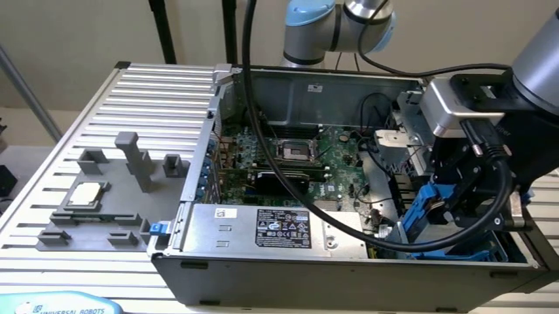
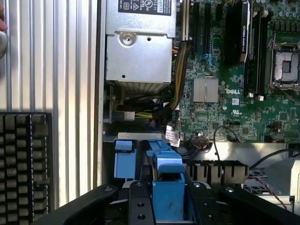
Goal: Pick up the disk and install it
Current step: 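Insert the disk into the insertion slot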
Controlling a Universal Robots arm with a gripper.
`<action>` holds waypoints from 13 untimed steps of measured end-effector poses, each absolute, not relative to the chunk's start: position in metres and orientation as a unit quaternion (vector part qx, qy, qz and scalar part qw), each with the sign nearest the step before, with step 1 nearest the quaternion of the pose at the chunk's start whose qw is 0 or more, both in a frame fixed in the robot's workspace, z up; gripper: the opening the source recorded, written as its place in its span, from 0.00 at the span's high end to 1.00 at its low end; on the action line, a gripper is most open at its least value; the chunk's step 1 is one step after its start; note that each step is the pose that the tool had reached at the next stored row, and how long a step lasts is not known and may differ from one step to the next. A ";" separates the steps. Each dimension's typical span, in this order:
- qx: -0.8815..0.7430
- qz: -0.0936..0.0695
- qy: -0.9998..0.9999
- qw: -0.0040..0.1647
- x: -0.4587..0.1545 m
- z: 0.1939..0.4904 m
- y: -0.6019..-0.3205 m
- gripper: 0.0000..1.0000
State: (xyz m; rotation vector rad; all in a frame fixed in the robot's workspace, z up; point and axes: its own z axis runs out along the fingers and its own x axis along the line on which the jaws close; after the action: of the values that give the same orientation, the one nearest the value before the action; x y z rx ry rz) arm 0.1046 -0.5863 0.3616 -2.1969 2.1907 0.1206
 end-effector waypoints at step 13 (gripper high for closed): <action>-0.708 0.039 0.705 0.019 0.105 0.355 -0.587 0.67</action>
State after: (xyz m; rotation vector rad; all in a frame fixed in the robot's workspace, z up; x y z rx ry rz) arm 0.1046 -0.5865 0.3550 -2.1994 2.1875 0.1223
